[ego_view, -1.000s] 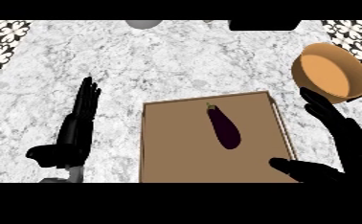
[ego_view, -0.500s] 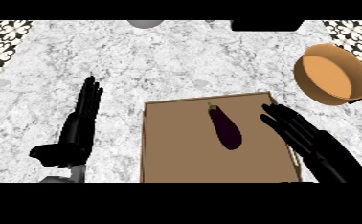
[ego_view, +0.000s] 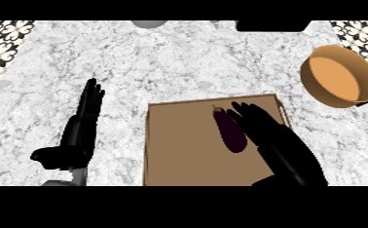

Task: Pick the eggplant from the tray and place it in the pot

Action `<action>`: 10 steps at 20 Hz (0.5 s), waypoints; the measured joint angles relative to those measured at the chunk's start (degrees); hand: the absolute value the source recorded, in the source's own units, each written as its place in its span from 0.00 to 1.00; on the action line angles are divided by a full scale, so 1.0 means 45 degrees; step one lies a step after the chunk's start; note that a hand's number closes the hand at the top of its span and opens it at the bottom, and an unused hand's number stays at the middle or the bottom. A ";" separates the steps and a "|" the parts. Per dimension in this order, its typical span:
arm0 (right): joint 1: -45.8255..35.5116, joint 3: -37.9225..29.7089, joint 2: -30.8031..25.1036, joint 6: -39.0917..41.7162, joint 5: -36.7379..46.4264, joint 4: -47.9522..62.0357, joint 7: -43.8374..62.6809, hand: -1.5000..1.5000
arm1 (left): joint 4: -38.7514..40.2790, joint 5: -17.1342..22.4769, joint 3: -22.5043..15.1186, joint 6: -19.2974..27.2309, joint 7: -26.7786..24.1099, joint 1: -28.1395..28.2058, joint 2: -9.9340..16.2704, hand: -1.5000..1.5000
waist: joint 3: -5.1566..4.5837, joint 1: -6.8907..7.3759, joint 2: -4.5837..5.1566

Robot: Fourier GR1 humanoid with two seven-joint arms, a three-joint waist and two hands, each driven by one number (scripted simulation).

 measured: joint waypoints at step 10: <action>-0.0583 -0.0013 0.1282 0.0619 0.1477 0.2482 0.0321 0.00 | 0.0025 -0.0320 0.0488 -0.0343 0.0380 -0.0247 -0.0298 0.50 | 0.0010 -0.0027 0.0001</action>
